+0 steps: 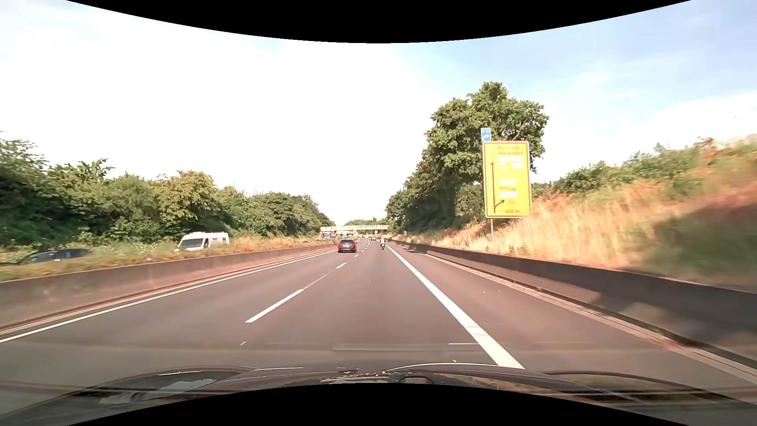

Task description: Follow the waypoints while adhering to traffic rules and regulations

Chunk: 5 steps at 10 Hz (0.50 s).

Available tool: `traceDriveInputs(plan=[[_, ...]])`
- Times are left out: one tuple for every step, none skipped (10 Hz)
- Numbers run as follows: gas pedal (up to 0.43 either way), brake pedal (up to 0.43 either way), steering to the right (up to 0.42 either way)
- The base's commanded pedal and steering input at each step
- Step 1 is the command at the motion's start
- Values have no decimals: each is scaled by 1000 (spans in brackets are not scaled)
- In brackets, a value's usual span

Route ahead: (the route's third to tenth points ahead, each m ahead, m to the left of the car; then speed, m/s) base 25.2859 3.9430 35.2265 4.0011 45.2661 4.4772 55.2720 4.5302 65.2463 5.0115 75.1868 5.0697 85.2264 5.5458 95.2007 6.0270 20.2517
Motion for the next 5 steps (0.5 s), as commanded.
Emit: traceDriveInputs(plan=[[20, 0, -8], [0, 0, -9], [0, 0, -9], [0, 0, -9], [0, 0, -9]])
